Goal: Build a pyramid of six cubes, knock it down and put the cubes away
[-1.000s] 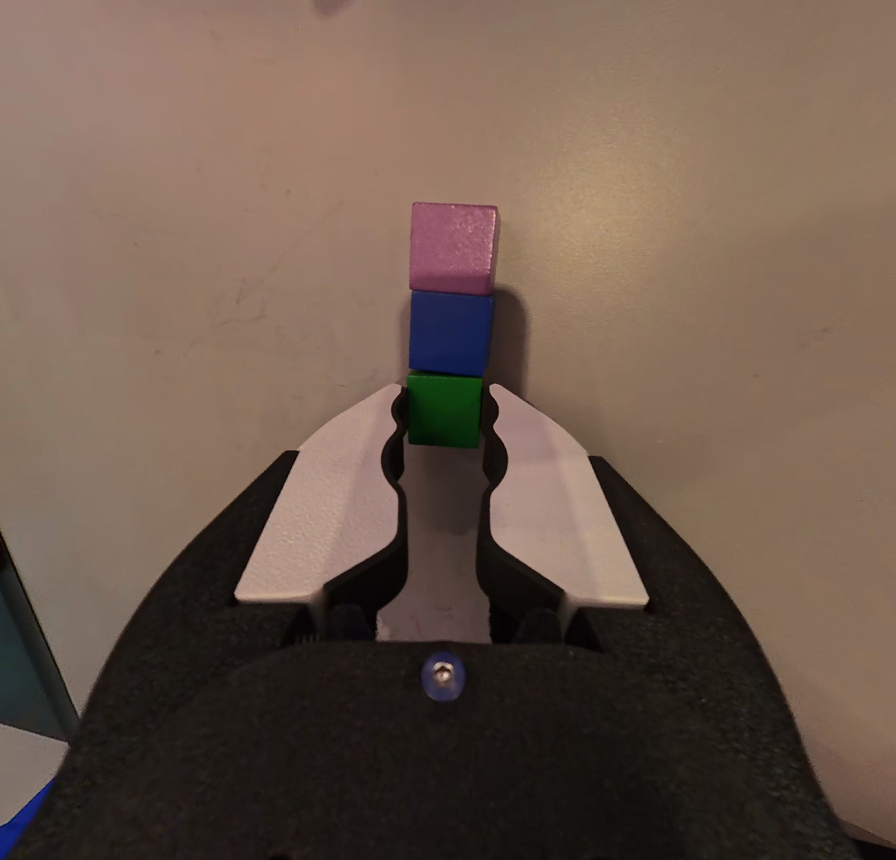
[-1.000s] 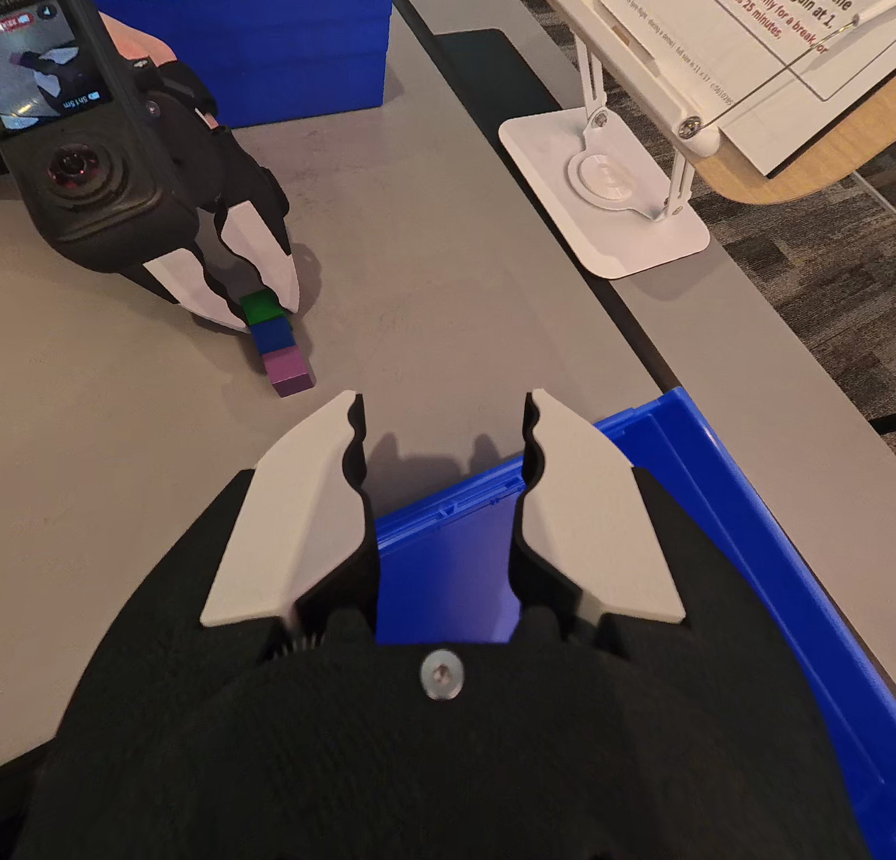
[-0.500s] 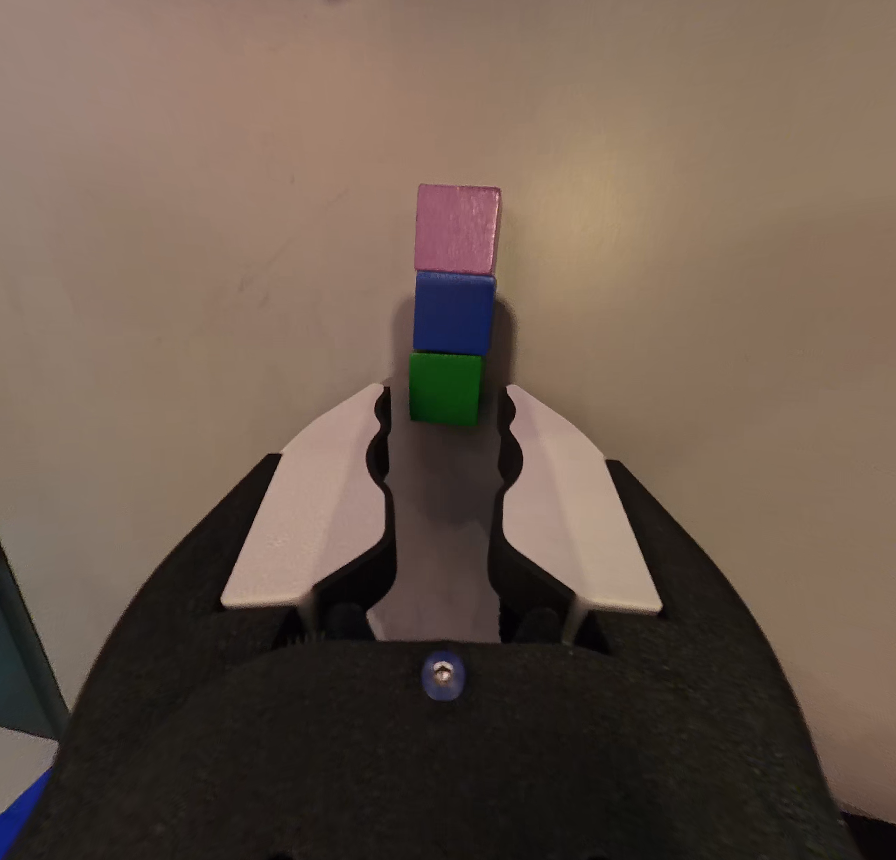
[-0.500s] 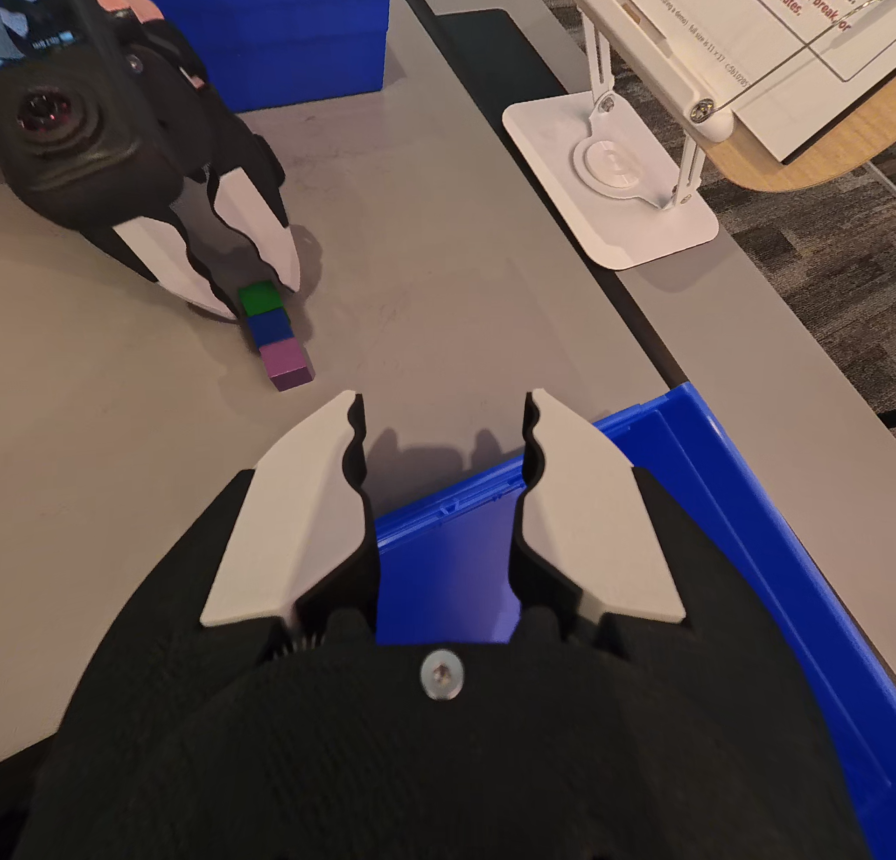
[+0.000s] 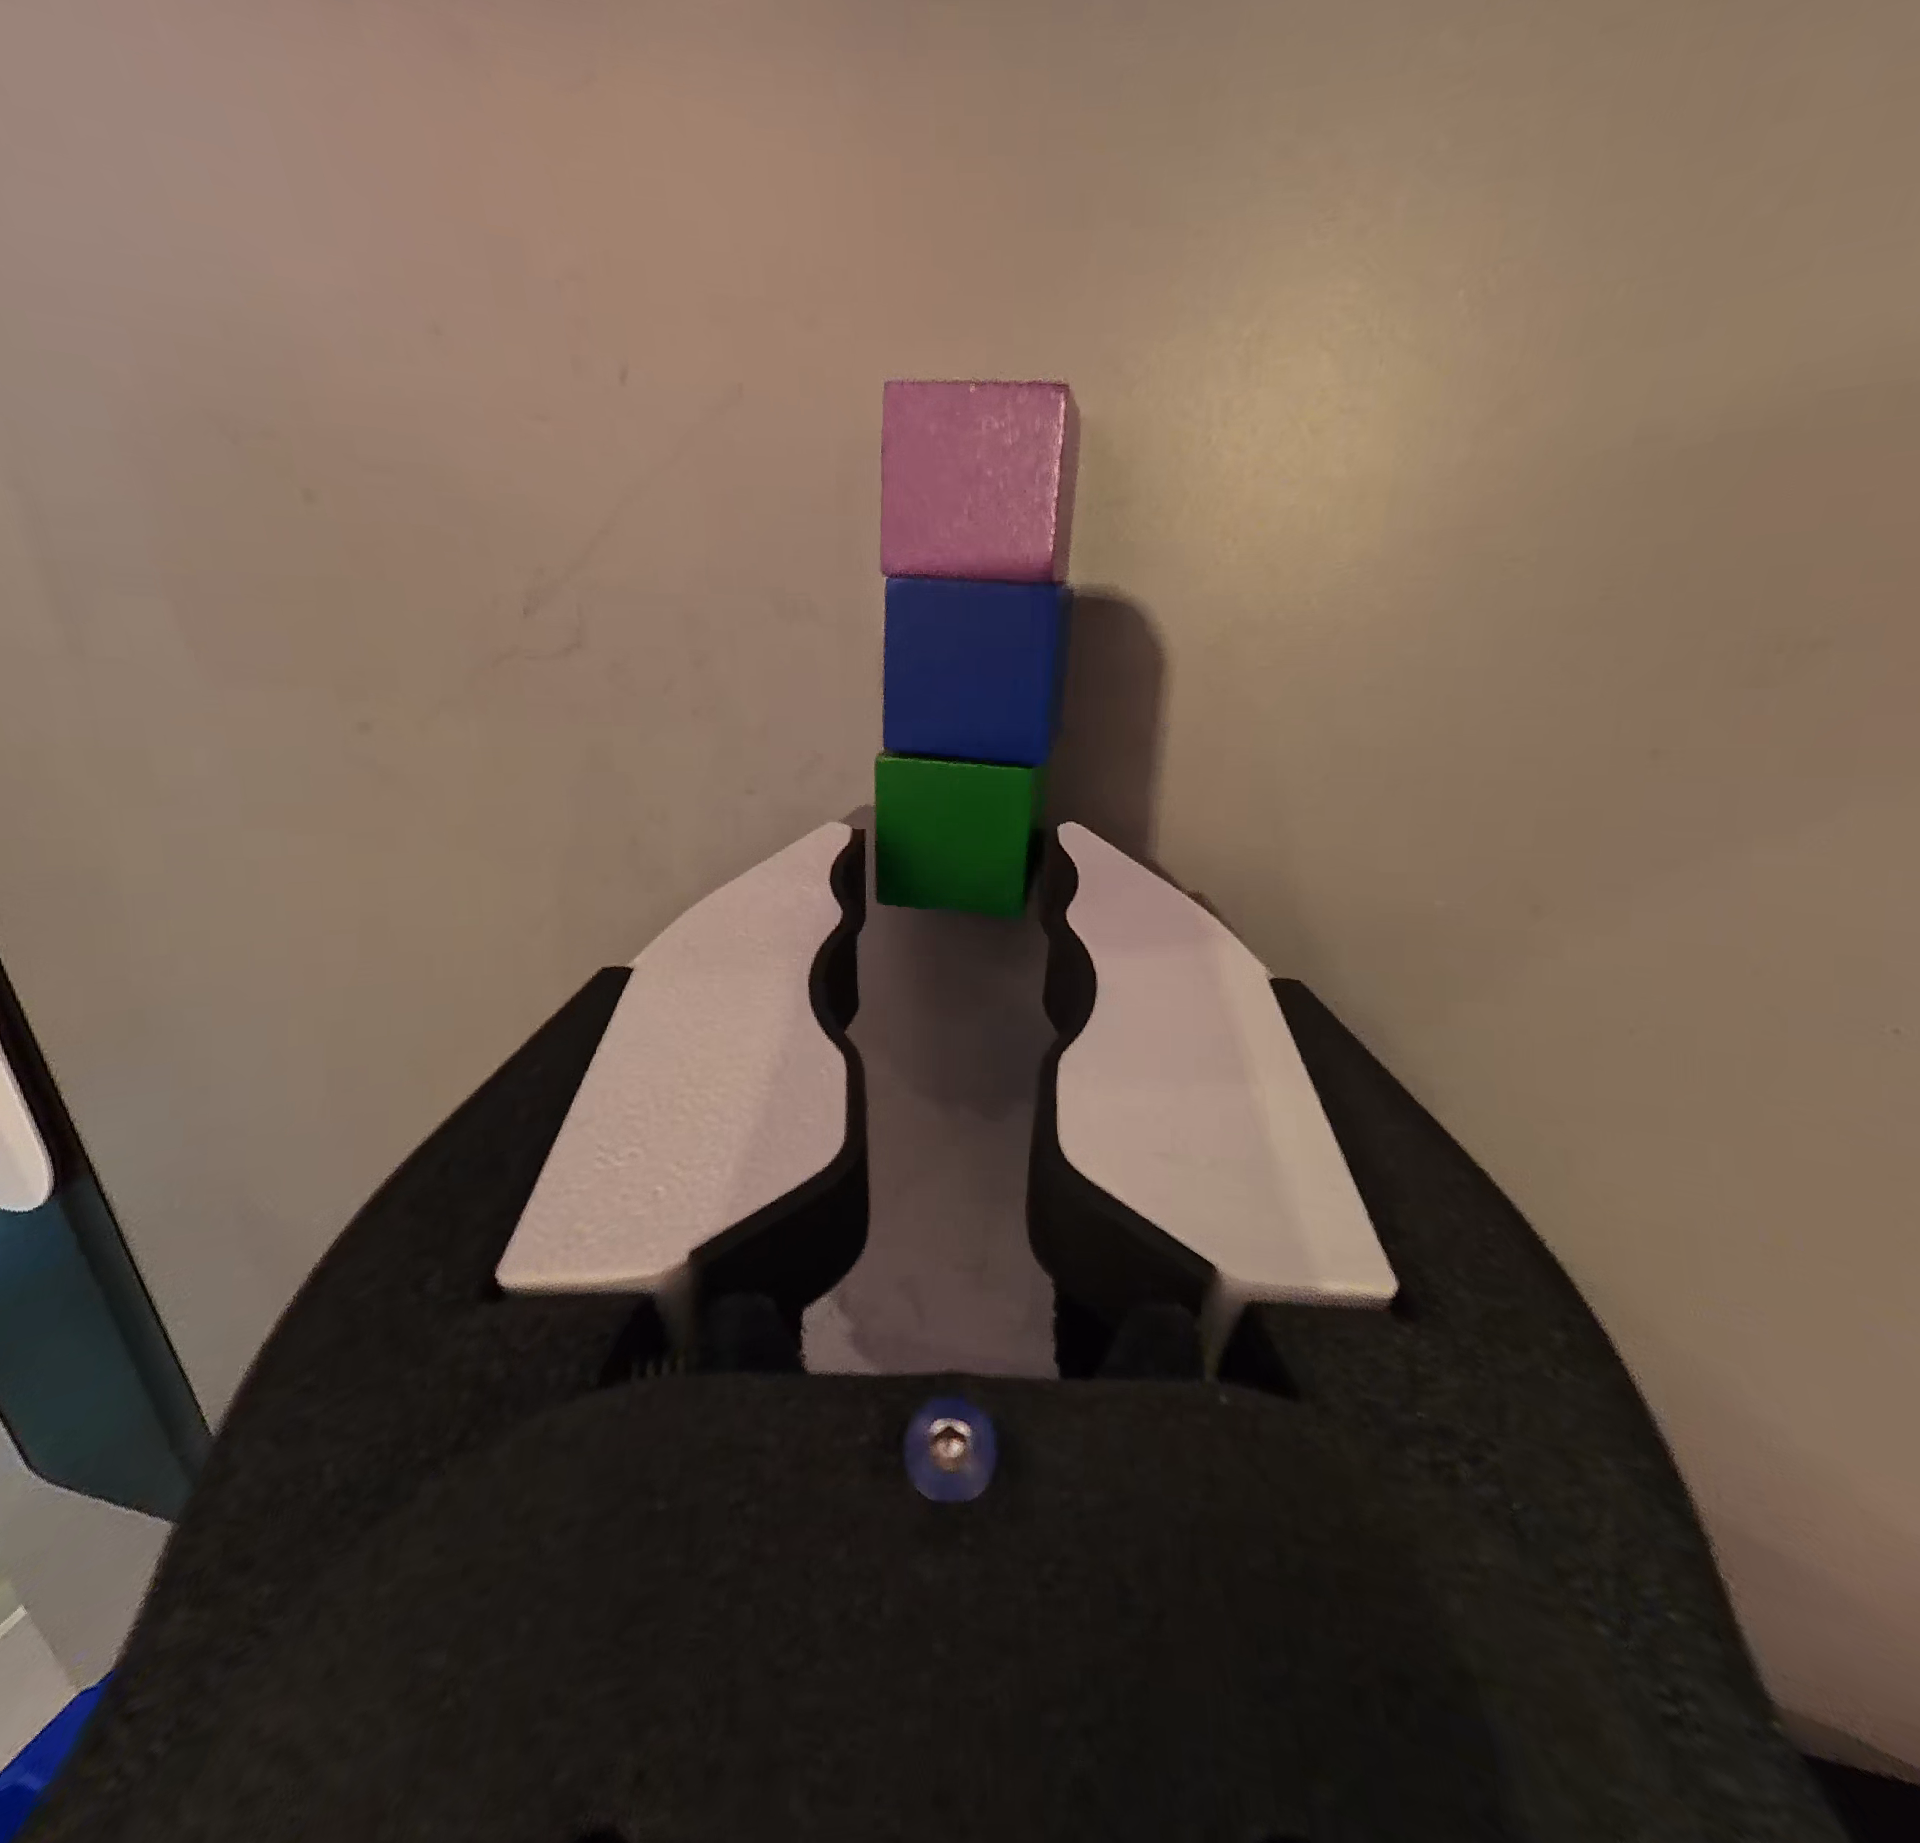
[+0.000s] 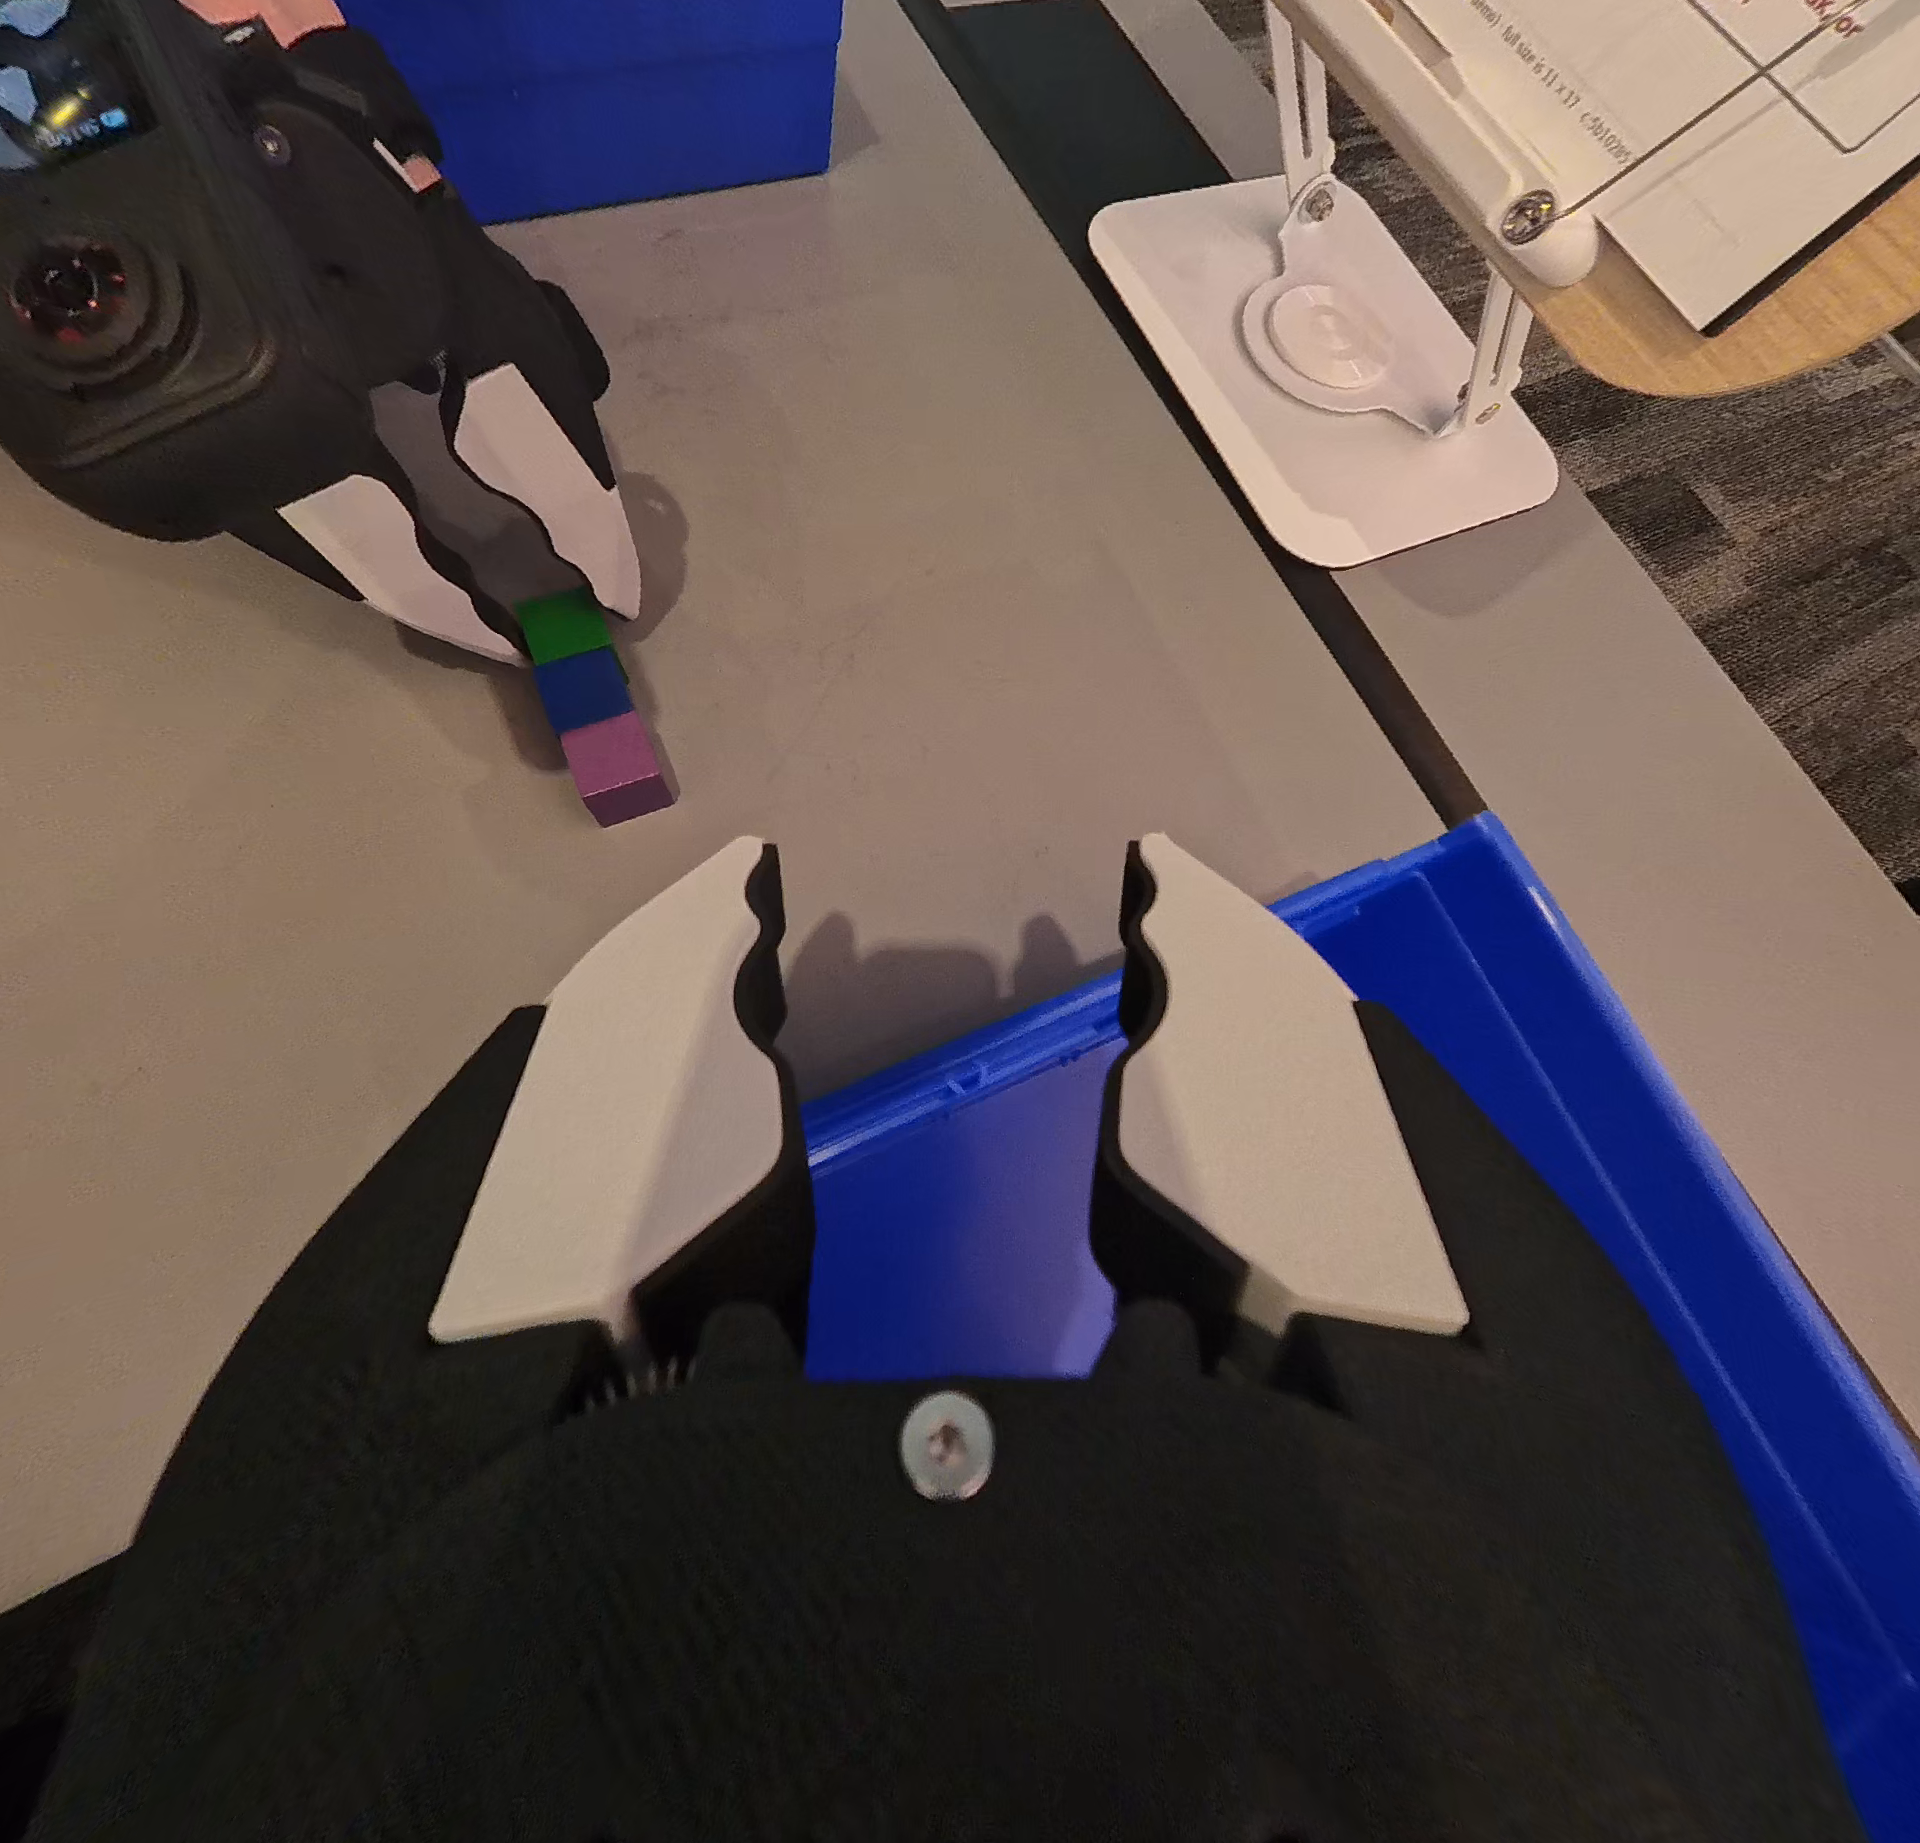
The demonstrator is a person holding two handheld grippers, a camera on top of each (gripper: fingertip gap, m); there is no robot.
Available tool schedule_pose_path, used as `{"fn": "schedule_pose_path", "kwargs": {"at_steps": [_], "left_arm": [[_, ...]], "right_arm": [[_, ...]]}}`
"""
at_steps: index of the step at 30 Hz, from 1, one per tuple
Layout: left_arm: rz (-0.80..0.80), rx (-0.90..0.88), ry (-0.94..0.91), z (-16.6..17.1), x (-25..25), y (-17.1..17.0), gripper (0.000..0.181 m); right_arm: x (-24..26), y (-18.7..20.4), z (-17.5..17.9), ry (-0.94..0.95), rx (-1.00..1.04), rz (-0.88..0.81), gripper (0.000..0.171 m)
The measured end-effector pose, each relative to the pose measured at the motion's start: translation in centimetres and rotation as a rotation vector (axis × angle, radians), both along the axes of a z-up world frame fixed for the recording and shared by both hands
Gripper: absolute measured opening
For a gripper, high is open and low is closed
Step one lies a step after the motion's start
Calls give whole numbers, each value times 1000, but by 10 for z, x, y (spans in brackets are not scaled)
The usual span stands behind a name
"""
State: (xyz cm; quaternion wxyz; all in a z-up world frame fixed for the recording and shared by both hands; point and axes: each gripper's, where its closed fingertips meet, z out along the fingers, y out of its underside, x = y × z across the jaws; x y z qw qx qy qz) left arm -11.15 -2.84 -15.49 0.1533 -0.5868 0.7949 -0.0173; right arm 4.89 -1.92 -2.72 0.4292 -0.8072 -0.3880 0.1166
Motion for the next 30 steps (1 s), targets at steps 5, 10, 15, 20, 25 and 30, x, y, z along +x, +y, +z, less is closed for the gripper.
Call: {"fn": "schedule_pose_path", "kwargs": {"at_steps": [5,10,15,20,25,30], "left_arm": [[-17,13,2,0,0,0,30],[-22,21,0,0,1,-1,30],[-33,30,-2,0,2,-1,30],[-36,34,1,-1,2,-2,31],[-29,28,2,-1,2,-1,36],[-40,-2,-37,7,2,-3,42]], "right_arm": [[0,0,-2,-6,-5,1,64],[0,0,-2,-4,-9,1,64],[-1,0,-5,-10,-17,6,64],[-1,0,-6,-14,-24,9,64],[-2,0,-7,-13,-25,10,64],[-1,0,-7,-13,-24,9,64]]}}
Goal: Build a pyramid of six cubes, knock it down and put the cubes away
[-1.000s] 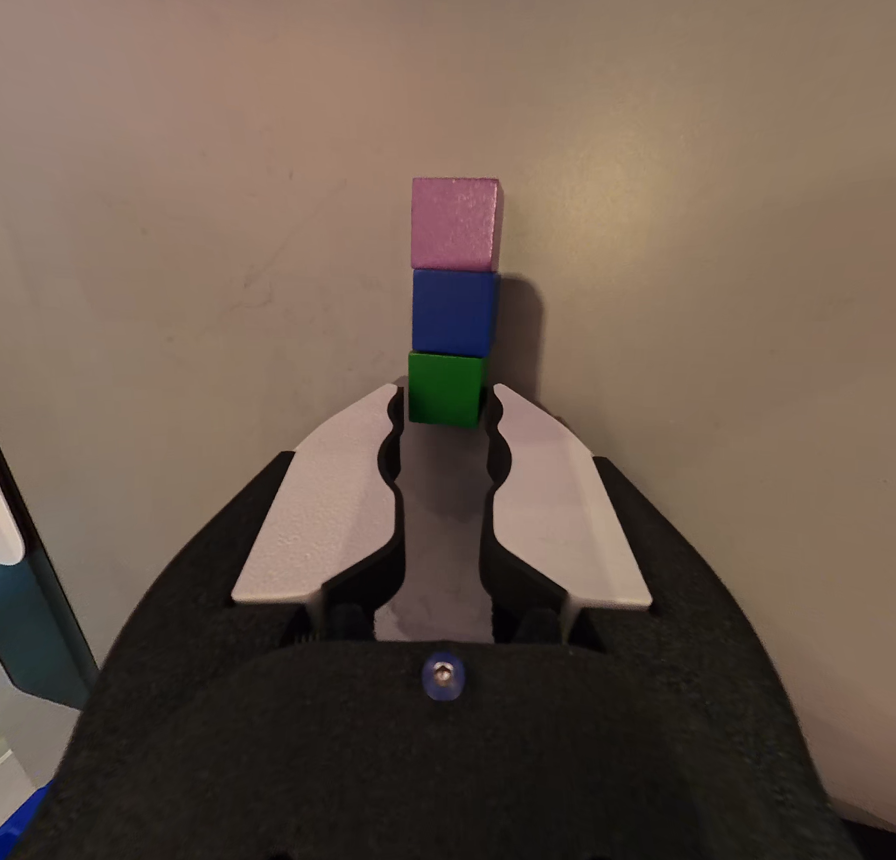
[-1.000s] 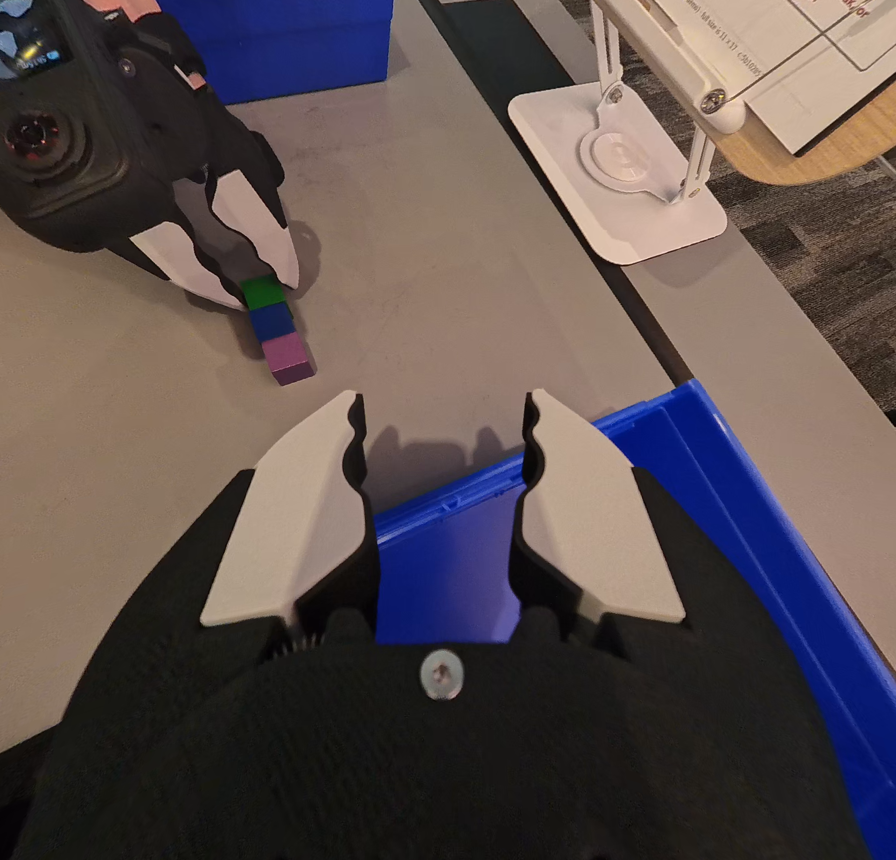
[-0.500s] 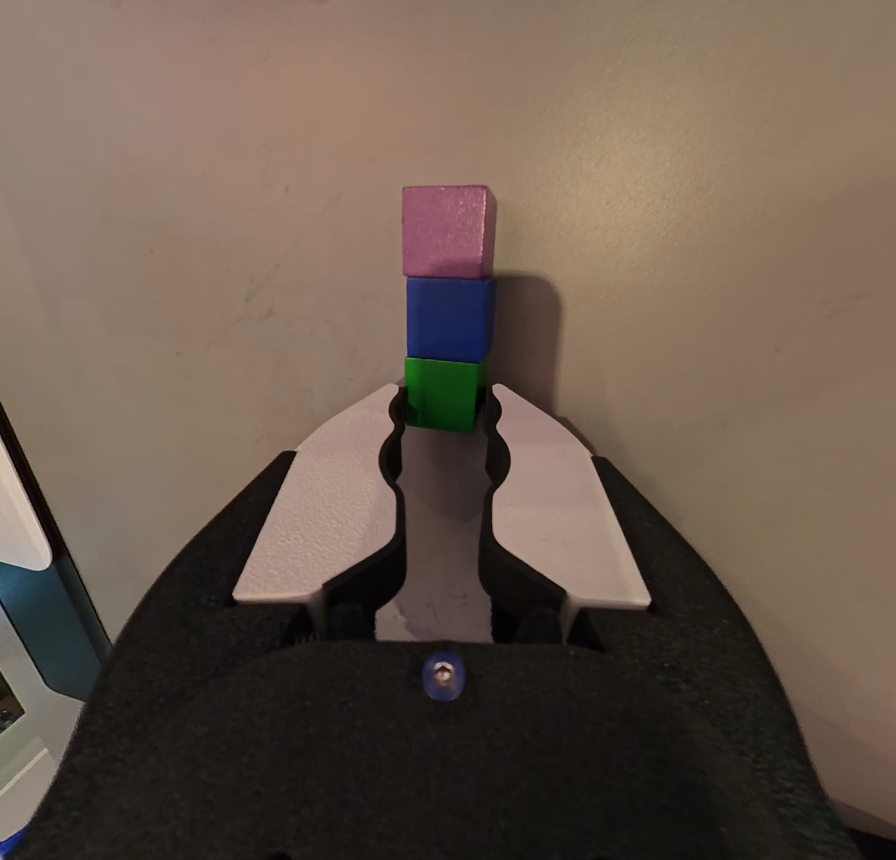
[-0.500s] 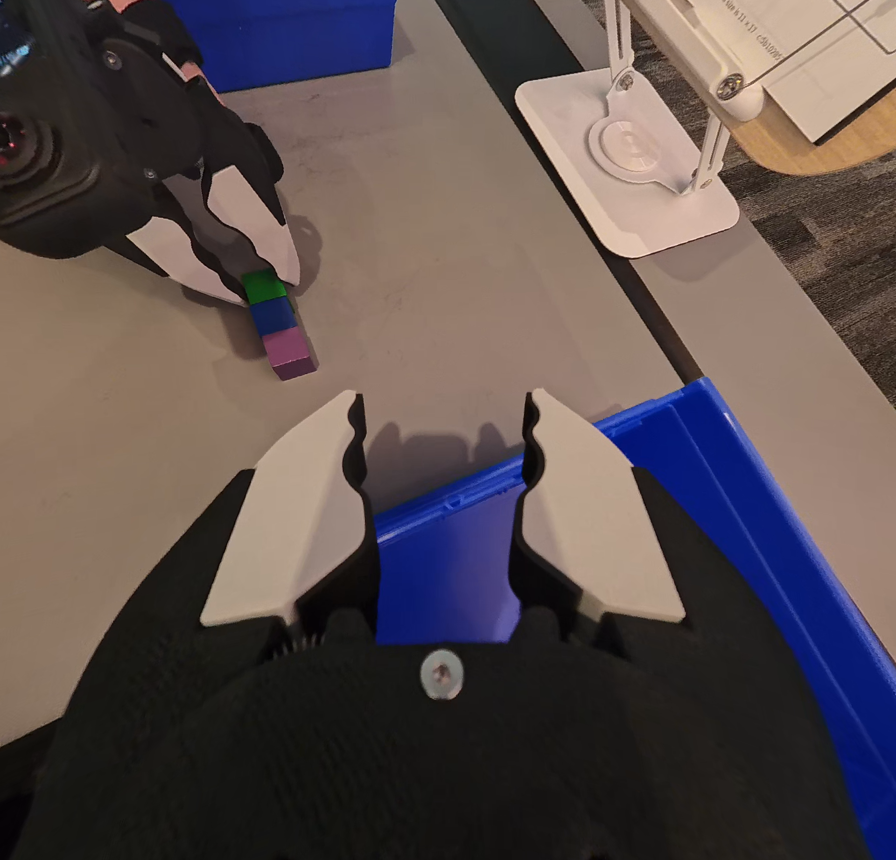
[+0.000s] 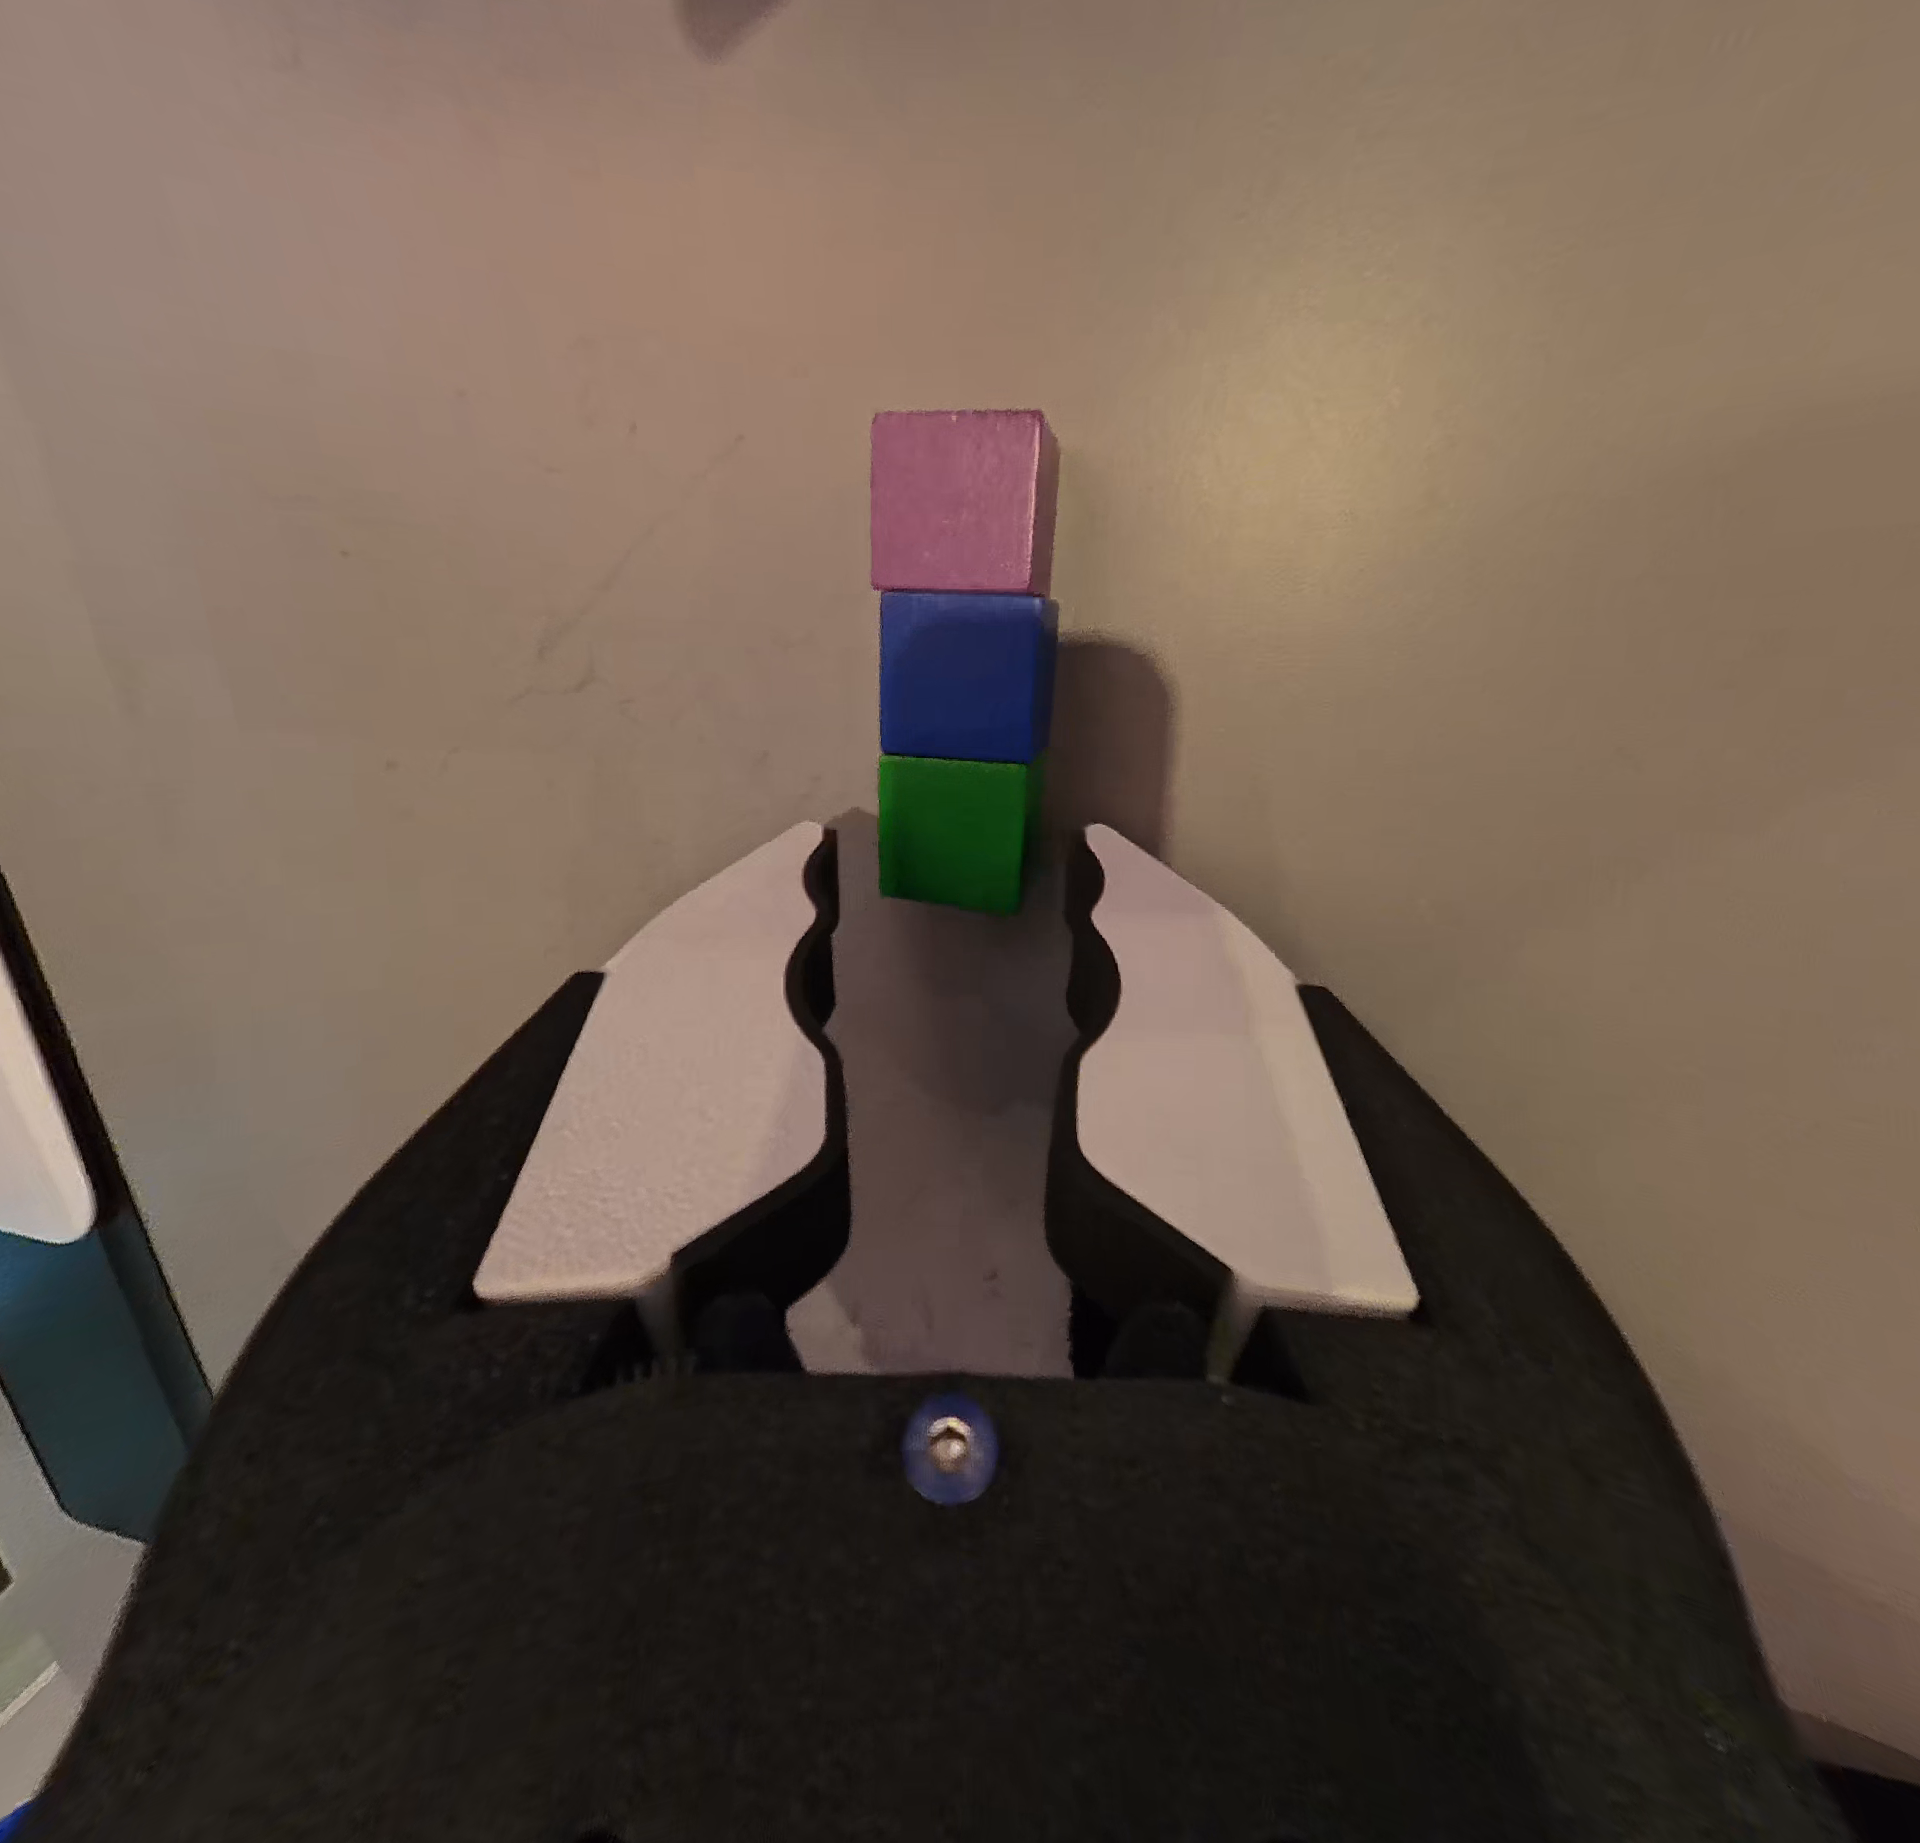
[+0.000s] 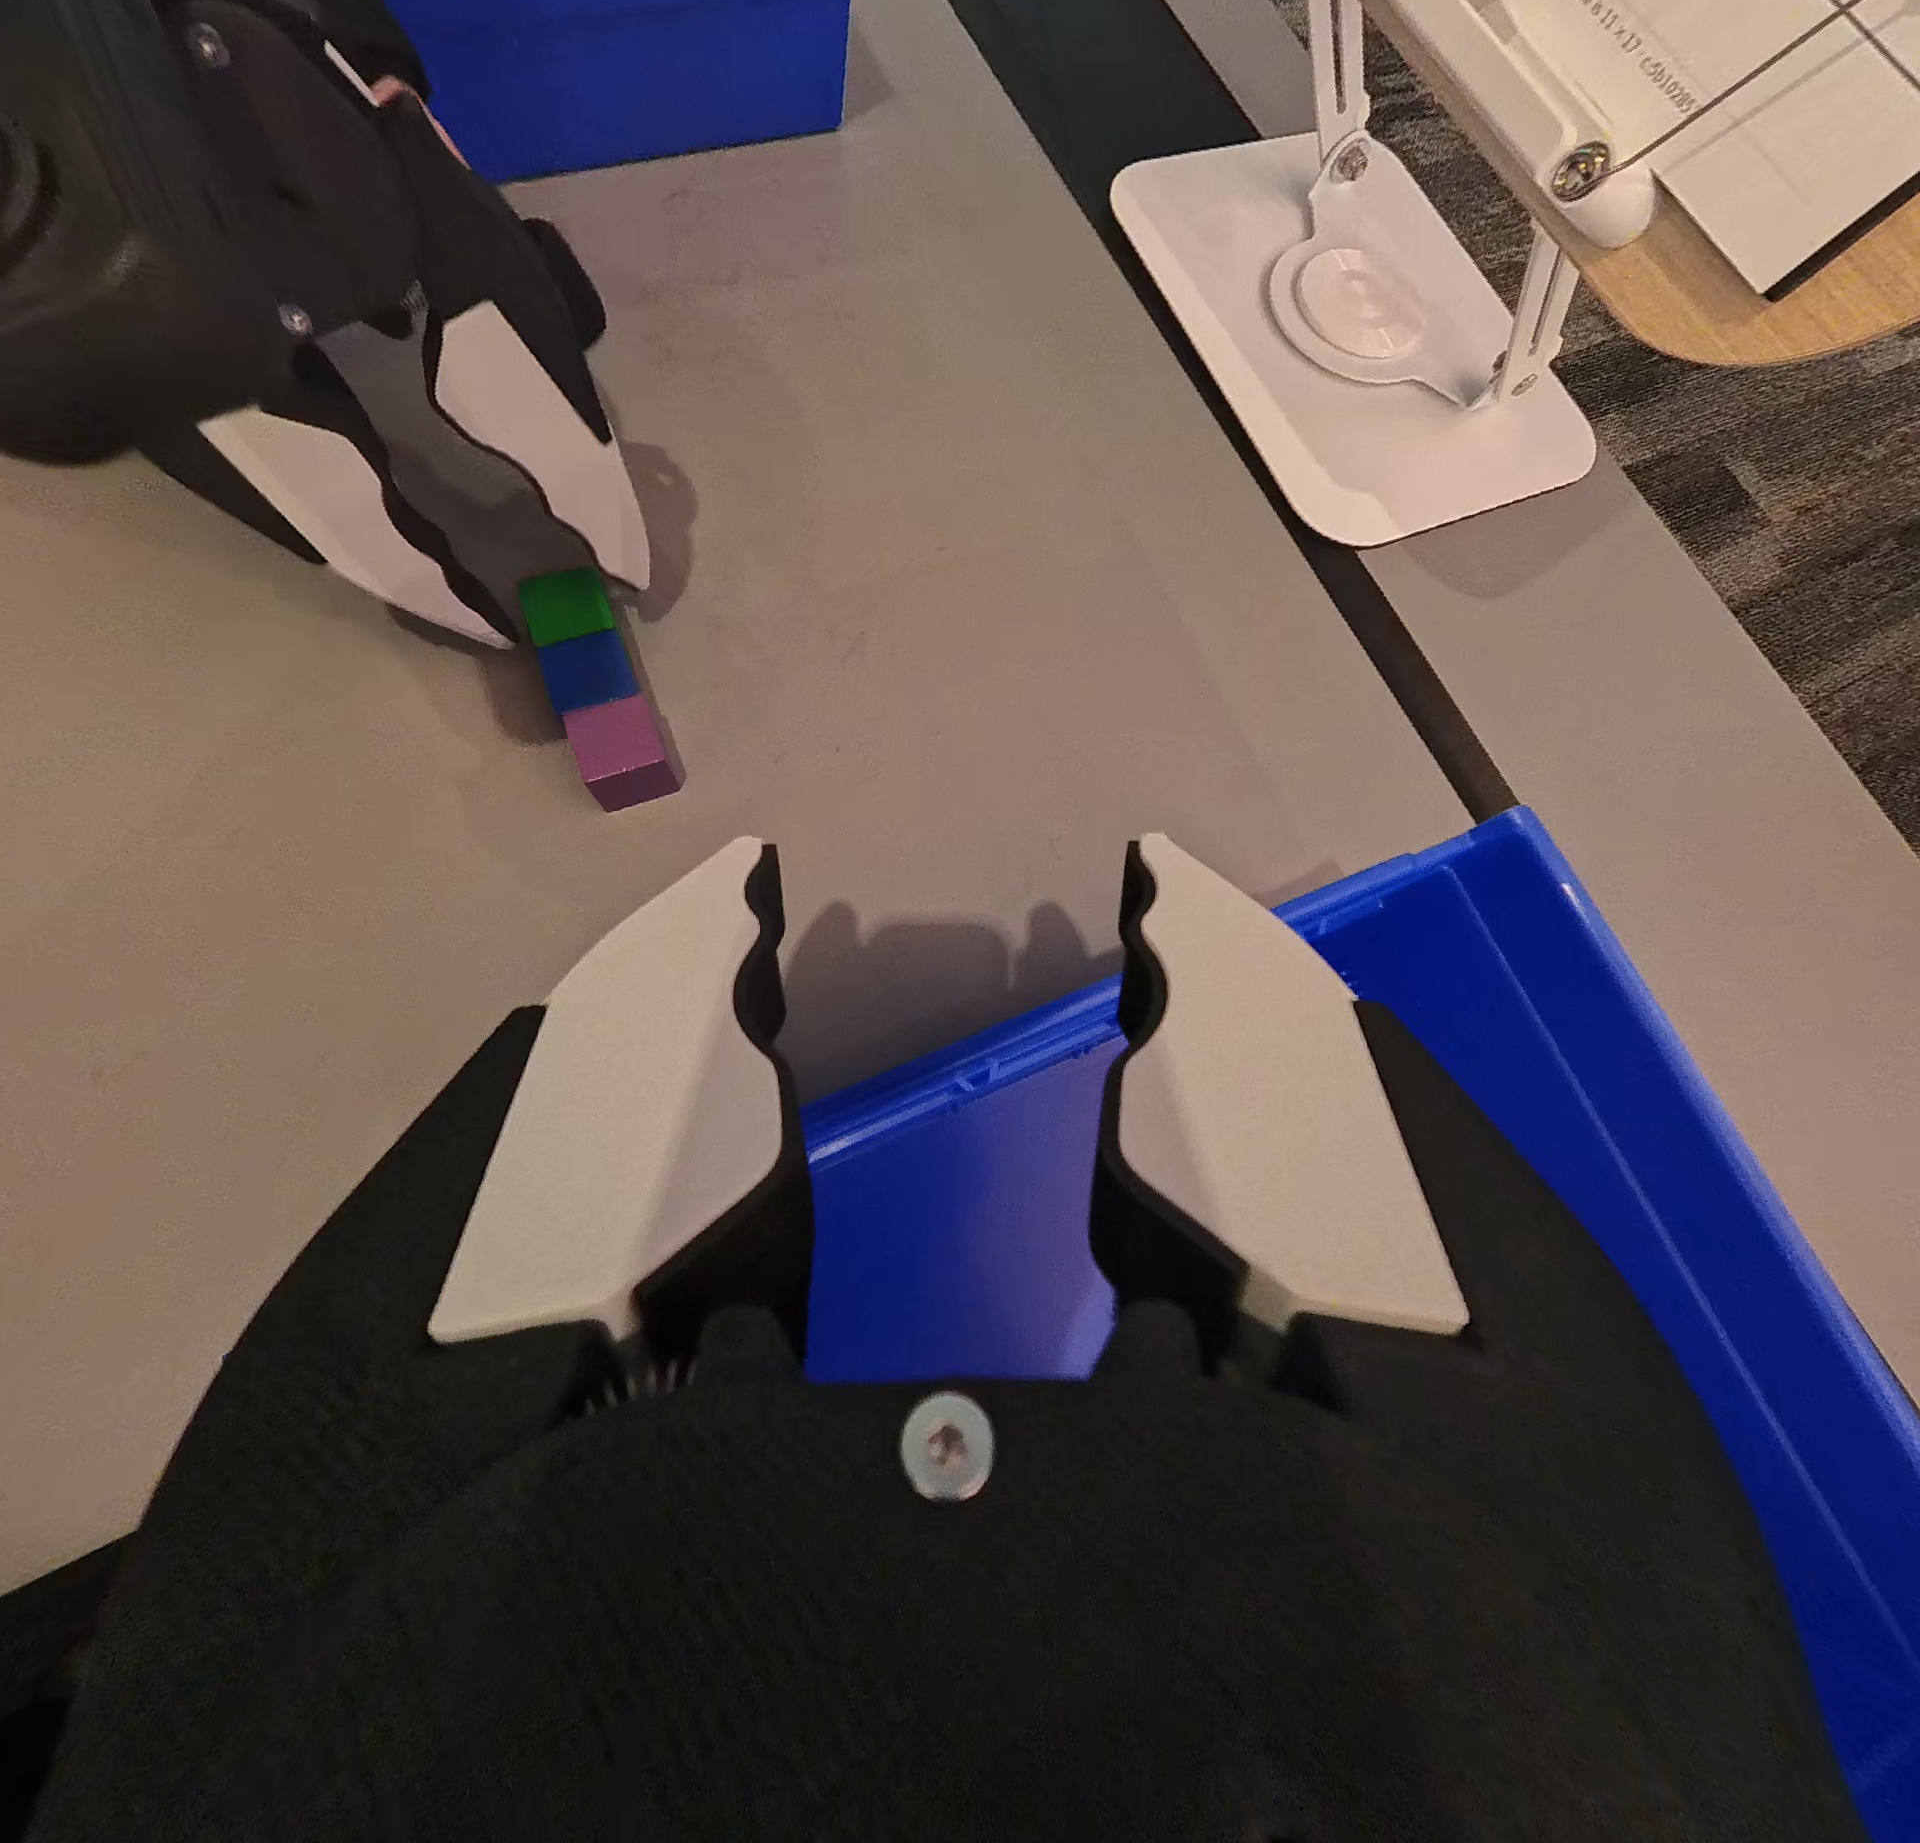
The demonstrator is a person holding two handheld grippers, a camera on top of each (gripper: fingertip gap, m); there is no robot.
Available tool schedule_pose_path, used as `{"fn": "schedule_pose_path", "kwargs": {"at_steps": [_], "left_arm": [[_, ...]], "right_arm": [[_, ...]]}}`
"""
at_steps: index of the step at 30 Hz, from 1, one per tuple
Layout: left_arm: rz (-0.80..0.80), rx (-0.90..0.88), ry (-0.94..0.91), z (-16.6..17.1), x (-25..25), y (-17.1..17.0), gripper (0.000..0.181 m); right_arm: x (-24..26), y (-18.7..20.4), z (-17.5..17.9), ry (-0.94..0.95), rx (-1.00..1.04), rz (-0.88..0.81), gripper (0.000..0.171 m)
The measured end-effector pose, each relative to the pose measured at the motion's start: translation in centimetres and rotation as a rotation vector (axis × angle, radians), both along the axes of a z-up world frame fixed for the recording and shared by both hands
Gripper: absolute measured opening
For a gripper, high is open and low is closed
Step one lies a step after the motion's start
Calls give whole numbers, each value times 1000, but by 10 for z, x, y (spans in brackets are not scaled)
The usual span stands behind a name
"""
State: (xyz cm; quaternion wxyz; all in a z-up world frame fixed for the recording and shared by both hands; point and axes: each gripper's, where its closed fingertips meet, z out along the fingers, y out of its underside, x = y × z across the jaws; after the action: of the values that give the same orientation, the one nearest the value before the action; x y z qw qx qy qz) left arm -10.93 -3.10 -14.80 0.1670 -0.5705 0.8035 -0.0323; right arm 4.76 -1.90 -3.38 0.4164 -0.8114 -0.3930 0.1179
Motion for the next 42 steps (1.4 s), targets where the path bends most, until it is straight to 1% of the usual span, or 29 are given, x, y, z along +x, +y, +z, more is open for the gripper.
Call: {"fn": "schedule_pose_path", "kwargs": {"at_steps": [2,4,7,9,10,12,14,16,17,19,21,23,26,27,30,33,37,42], "left_arm": [[9,-6,-29,8,-1,3,43],[16,-6,-80,23,-3,6,43],[81,58,-179,67,-20,26,43],[183,116,-262,106,-46,48,42],[271,157,-280,122,-68,63,41],[471,224,-219,135,-128,89,43],[650,251,-110,130,-191,106,43],[839,226,-19,119,-245,116,42],[917,193,2,112,-265,120,41],[1004,107,24,94,-290,126,39],[1019,48,86,72,-310,128,41],[983,-22,145,48,-320,124,43],[987,-64,206,28,-330,125,48],[993,-54,205,26,-330,130,50],[1006,-85,186,20,-326,134,49],[1003,-58,234,15,-333,136,50],[1024,-72,251,11,-337,135,51],[1025,-87,303,2,-341,134,44]], "right_arm": [[0,0,0,1,0,0,64],[0,0,1,3,3,1,64],[-1,-1,5,13,16,7,64],[-2,-1,9,24,28,9,64],[-2,-2,11,32,33,10,64],[-3,-2,13,44,40,12,64],[-2,-2,13,44,39,9,64],[-3,-2,11,38,34,9,64],[-3,-2,10,35,32,10,64],[-4,-2,10,30,30,11,64],[-5,-2,9,27,30,13,64],[-5,-3,9,25,29,13,64],[-3,-2,8,25,26,8,64],[-3,-2,8,26,24,7,64],[-2,-2,7,24,21,6,64],[-3,-2,6,22,19,8,64],[-3,-2,6,19,18,8,64],[-2,-3,6,21,19,7,64]]}}
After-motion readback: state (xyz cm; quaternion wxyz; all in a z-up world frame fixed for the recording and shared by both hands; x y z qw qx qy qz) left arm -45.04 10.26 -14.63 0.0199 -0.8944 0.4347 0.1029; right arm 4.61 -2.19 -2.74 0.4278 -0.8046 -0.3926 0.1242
